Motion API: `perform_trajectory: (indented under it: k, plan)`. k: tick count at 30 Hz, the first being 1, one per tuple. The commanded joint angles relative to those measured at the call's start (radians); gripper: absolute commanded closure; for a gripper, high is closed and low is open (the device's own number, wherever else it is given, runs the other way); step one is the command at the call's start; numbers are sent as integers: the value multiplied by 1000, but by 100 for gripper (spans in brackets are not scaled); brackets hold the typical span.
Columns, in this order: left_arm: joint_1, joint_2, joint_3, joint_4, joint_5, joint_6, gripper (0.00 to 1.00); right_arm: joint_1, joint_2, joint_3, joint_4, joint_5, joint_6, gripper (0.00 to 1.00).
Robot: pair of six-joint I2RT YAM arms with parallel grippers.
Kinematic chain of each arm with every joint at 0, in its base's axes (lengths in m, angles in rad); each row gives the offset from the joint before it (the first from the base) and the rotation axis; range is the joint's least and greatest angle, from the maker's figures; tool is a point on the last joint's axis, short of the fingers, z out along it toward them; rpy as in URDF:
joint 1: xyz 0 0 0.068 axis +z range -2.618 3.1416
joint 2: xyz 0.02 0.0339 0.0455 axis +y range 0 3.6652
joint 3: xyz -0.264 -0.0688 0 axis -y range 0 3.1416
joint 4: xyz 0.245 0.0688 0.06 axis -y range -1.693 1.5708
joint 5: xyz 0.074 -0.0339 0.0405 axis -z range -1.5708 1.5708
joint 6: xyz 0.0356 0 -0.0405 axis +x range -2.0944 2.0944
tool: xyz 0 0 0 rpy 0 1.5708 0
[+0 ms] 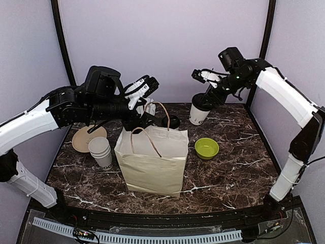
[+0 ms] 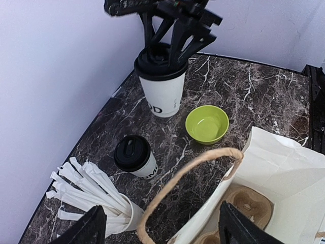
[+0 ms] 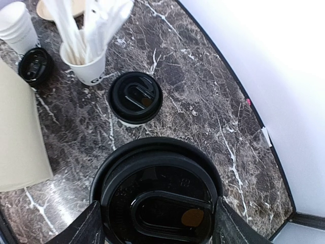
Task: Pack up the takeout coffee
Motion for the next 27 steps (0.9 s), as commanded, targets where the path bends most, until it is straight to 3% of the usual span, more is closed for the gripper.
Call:
perform_trajectory:
  k: [1, 3, 5, 9, 10, 12, 17, 27]
  plan:
    - [17, 21, 39, 6, -1, 61, 22, 10, -163, -63, -14, -53, 31, 36]
    - [24, 36, 55, 8, 27, 87, 25, 11, -240, -104, -7, -74, 35, 36]
    - [28, 57, 83, -10, 57, 106, 36, 11, -299, -142, 5, -94, 27, 36]
    - [28, 96, 140, -31, 187, 112, 73, 11, -370, -156, -28, -177, -2, 36]
    - [27, 112, 162, -32, 218, 106, 86, 11, -387, -153, -31, -204, -3, 36]
    - [28, 142, 210, -46, 230, 81, 99, 11, -418, -143, -38, -255, -8, 36]
    - [28, 171, 275, 5, 195, 9, 100, 11, -476, -102, -35, -314, -10, 37]
    - [28, 182, 253, 79, 104, -95, 100, 11, -475, -30, -39, -390, -22, 36]
